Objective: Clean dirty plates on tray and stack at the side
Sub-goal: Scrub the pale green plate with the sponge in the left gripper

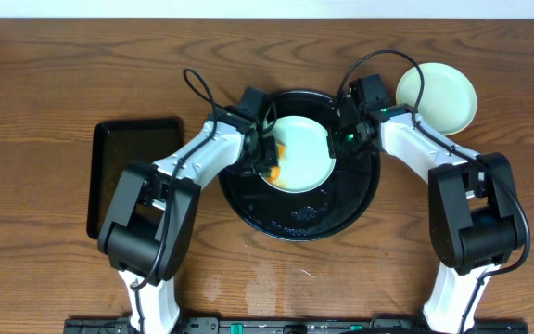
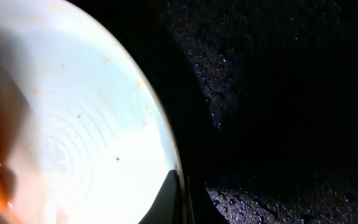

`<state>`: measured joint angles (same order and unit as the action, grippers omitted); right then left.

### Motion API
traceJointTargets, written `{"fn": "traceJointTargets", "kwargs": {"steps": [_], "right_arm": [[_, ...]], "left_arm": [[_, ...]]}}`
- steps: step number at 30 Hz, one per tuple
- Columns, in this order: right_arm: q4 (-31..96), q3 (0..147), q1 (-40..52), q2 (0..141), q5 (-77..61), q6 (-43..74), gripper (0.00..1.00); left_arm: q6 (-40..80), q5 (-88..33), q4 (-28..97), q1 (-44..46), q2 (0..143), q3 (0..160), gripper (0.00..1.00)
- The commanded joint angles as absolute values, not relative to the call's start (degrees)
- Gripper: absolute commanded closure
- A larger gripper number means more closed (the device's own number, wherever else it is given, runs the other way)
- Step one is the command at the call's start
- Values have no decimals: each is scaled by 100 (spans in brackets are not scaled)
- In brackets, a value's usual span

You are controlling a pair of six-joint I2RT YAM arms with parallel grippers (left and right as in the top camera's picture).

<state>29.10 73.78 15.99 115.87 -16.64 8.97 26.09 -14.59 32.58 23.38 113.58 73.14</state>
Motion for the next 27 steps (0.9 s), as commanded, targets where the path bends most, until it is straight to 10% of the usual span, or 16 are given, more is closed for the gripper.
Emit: {"fn": "traceJointTargets", "kwargs": {"steps": [1,27], "right_arm": [[2963,7382,1616,11734,-1332,939,99],[2943,7382,1616,11734,-1332,937,99]], "left_arm": [[2226,-8,3260,2112,11465,7314,92],[2613,-1883,2198,2679,11299,7629,92]]}}
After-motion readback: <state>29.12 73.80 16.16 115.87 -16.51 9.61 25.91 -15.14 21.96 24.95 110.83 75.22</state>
